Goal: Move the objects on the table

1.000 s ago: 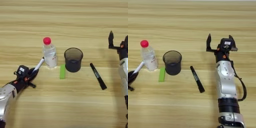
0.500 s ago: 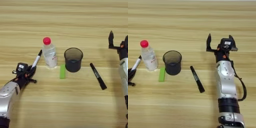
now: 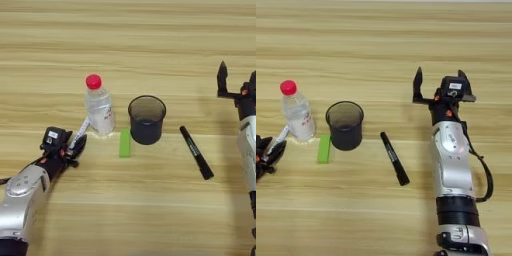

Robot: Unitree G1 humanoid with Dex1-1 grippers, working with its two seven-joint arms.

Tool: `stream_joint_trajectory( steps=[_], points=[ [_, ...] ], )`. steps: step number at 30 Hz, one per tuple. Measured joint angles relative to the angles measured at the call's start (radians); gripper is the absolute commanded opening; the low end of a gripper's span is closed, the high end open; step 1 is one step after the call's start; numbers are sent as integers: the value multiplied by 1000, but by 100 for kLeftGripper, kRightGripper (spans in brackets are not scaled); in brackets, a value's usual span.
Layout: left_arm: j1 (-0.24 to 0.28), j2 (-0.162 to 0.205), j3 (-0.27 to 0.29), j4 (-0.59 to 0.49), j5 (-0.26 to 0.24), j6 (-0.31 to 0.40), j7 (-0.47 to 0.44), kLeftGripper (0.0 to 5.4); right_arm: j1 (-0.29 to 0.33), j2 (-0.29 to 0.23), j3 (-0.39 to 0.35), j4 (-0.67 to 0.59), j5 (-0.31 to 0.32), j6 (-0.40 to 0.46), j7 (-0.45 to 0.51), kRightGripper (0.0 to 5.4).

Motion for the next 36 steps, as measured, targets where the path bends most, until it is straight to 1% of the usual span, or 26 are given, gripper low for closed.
stream_joint_trajectory(
  steps=[4, 6, 8, 13, 14, 18, 19, 22, 24, 25, 27, 29, 30, 31, 32, 36],
  points=[
    [-17, -10, 23, 28, 1, -15, 23, 328, 0, 0, 0, 0, 0, 0, 0, 540],
    [-26, -14, 40, 34, -8, -30, 25, 349, 0, 0, 0, 0, 0, 0, 1, 540],
    [-35, -18, 43, 35, -14, -42, 19, 368, 0, 0, 0, 0, 0, 0, 1, 540],
    [-35, -29, 49, 20, -37, -62, 0, 426, 0, 0, 0, 0, 0, 0, 1, 540],
    [-35, -29, 52, 13, -48, -66, -3, 434, 0, 0, 0, 0, 0, 0, 1, 540],
    [-35, -29, 60, 8, -51, -68, -8, 482, 0, 0, 0, 0, 0, 0, 1, 540],
    [-35, -29, 61, 8, -51, -68, -8, 484, 0, 0, 0, 0, 0, 0, 1, 540],
    [-35, -30, 71, 9, -51, -71, -7, 534, 0, 0, 0, 0, 0, 0, 1, 540],
    [-39, -33, 82, 14, -53, -77, 1, 538, 0, 0, 0, 0, 0, 0, 1, 540],
    [-46, -36, 92, 26, -53, -90, 10, 538, 0, 0, 0, 0, 0, 0, 1, 540],
    [-80, -41, 133, 56, -57, -133, 42, 538, 0, 0, 0, 0, 0, -1, 1, 540],
    [-103, -47, 151, 71, -57, -162, 62, 538, 0, 0, 1, 0, -1, -1, 1, 540],
    [-123, -56, 161, 95, -56, -211, 82, 538, 1, 0, 2, -3, -4, -1, 0, 540],
    [-133, -59, 165, 104, -56, -229, 90, 538, 1, 0, 3, -4, -6, -2, 0, 540],
    [-162, -72, 180, 135, -50, -284, 118, 538, 6, 0, 6, -17, -8, -2, 0, 540],
    [-232, -97, 188, 221, -45, -372, 160, 538, 11, -1, 10, -43, -8, -2, 2, 540]
  ],
)
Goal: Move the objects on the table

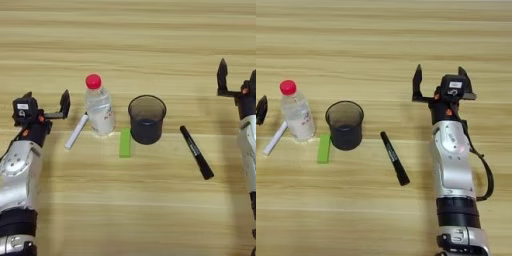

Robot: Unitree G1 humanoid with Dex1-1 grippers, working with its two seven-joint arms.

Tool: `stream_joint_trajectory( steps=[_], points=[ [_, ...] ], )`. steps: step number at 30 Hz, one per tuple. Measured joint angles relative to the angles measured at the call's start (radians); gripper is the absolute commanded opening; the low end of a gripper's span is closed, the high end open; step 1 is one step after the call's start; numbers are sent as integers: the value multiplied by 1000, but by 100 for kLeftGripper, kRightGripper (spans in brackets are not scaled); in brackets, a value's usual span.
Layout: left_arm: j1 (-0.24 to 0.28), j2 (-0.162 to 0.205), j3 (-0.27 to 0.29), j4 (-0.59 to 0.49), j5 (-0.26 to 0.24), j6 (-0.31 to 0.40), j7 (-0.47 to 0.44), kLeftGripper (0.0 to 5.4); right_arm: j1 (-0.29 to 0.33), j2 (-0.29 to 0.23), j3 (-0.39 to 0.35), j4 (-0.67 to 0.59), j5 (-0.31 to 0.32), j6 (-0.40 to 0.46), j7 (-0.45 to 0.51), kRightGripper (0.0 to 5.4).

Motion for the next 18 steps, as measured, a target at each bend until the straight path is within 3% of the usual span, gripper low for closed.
stream_joint_trajectory(
  steps=[8, 14, 15, 18],
  points=[
    [-74, -2, 10, 182, 12, -144, 8, 538, 36, -3, 11, -51, 2, 20, 21, 540],
    [-78, -39, 1, 203, 26, -200, 35, 538, 161, -17, 59, -211, 4, 85, 82, 540],
    [-77, -48, -5, 203, 39, -218, 50, 538, 210, -26, 75, -273, 6, 117, 105, 540],
    [-76, -63, -13, 200, 58, -232, 70, 538, 267, -56, 93, -356, 10, 199, 144, 540]
  ],
)
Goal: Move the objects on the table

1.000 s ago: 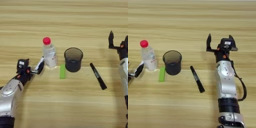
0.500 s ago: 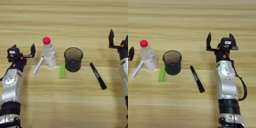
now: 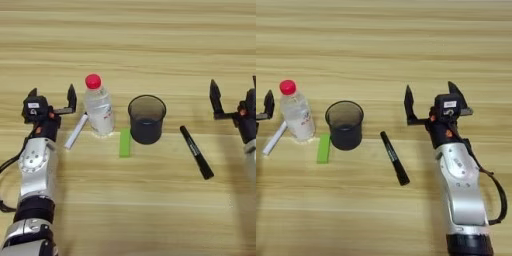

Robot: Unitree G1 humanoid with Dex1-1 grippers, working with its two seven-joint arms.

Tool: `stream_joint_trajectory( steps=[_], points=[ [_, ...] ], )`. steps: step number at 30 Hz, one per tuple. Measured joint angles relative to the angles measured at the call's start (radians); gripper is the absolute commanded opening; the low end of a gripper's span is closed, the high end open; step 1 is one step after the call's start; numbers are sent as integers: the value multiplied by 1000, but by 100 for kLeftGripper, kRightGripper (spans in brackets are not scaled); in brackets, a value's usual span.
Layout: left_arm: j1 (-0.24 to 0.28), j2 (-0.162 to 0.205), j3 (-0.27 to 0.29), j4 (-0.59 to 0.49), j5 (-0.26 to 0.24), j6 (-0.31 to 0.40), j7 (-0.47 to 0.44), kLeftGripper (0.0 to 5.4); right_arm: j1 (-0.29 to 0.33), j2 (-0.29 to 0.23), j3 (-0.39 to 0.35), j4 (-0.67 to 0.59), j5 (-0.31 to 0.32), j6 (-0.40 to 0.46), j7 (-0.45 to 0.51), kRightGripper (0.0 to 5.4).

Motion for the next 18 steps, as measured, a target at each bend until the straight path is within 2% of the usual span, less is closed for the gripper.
stream_joint_trajectory(
  steps=[1, 2, 8, 11, 13, 15, 18],
  points=[
    [0, -3, -1, 0, 2, -6, 7, 538, 22, -9, 12, -27, 3, 33, 19, 540],
    [1, -6, -2, -1, 11, -10, 13, 538, 72, -26, 36, -70, 28, 105, 55, 540],
    [2, -11, -2, -1, 21, -20, 37, 538, 136, -75, 139, -171, 72, 274, 163, 540],
    [2, -12, -3, -1, 24, -25, 48, 538, 122, -74, 172, -178, 97, 337, 185, 540],
    [3, -12, -3, -2, 24, -26, 50, 538, 93, -62, 189, -177, 109, 369, 194, 540],
    [6, -12, -3, -6, 25, -26, 57, 538, 36, -49, 243, -146, 105, 411, 202, 540],
    [8, -13, -4, -12, 25, -26, 64, 538, -3, -45, 275, -124, 90, 412, 211, 540]
  ],
)
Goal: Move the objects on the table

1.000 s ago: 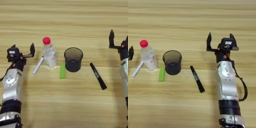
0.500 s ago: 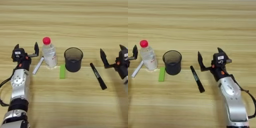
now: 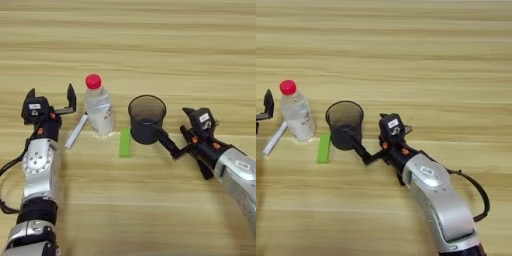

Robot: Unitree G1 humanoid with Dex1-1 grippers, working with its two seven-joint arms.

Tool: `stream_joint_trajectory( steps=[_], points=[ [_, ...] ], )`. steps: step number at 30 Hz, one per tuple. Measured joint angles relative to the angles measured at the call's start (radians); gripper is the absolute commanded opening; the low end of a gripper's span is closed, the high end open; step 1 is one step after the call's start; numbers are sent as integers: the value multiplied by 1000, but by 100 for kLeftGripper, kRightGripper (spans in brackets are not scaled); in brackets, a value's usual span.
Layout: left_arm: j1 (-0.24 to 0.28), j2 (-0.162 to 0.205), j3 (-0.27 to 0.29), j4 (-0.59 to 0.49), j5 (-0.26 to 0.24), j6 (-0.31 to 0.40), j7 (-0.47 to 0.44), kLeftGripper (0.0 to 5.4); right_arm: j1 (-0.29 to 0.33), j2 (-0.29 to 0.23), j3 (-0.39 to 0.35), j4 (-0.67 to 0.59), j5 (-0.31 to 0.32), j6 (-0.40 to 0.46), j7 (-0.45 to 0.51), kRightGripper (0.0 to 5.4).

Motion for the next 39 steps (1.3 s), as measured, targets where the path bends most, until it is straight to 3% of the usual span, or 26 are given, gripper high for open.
stream_joint_trajectory(
  steps=[6, 20, 39],
  points=[
    [1, -1, -7, -4, 0, 0, 5, 538, -28, -24, 57, 74, -37, -27, 45, 540],
    [2, -1, -15, -7, -1, 0, 6, 538, -107, -5, 70, 286, -118, -189, 55, 540],
    [3, -1, -16, -8, -1, 0, 11, 538, -131, 45, 85, 340, -134, -239, 81, 540]
  ],
)
